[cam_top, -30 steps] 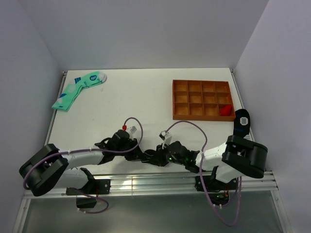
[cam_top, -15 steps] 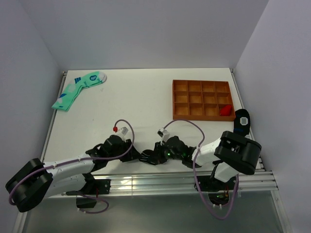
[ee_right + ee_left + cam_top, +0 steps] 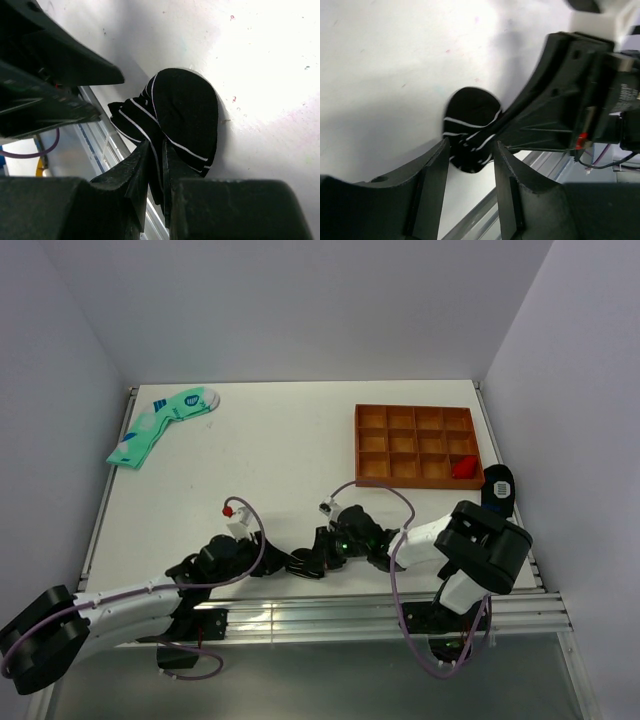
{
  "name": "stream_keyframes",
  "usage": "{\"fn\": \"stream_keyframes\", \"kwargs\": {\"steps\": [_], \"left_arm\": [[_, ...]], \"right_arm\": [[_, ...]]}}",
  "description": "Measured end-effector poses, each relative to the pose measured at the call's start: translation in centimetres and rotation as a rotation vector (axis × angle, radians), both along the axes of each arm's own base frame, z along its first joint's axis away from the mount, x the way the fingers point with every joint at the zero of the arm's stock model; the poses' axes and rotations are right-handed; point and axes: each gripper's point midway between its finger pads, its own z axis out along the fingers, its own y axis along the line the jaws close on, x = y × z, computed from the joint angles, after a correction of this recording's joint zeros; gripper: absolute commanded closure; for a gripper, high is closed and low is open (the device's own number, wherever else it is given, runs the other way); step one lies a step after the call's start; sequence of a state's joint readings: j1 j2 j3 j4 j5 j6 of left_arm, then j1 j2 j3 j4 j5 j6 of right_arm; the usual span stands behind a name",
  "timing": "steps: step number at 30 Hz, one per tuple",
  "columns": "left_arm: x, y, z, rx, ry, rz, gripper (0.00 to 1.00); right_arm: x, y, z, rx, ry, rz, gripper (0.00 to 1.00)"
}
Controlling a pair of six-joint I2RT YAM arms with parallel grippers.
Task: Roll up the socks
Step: Roll the sock at the center of the board.
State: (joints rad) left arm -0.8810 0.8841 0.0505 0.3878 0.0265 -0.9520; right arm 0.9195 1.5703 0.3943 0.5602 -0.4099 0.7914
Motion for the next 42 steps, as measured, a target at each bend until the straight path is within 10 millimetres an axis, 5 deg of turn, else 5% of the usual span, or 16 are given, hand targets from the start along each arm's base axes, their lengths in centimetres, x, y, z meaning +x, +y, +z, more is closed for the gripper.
{"fn": "stream_keyframes", "kwargs": {"steps": [5, 16, 31, 42], "left_arm": [[0.2, -0.5, 0.7, -0.006, -0.059, -0.003, 0.53], [-1.4, -1.3, -1.3, 0.085, -0.081, -0.034, 0.53], [-1.0, -2.1, -1.9, 0.127, -0.091, -0.01, 0.58], [-0.3, -2.8, -1.8, 0.169, -0.06, 0.013, 0.92]], "right_arm": [[0.1, -0.1, -0.1, -0.021, 0.036, 0.007, 0.88], [0.1, -0.1, -0.1, -0.05, 0.085, 0.045, 0.89], [0.0, 0.0, -0.2, -0.036, 0.103, 0.063, 0.89], [0.1, 0.0, -0.2, -0.03, 0.094, 0.061, 0.88]]}}
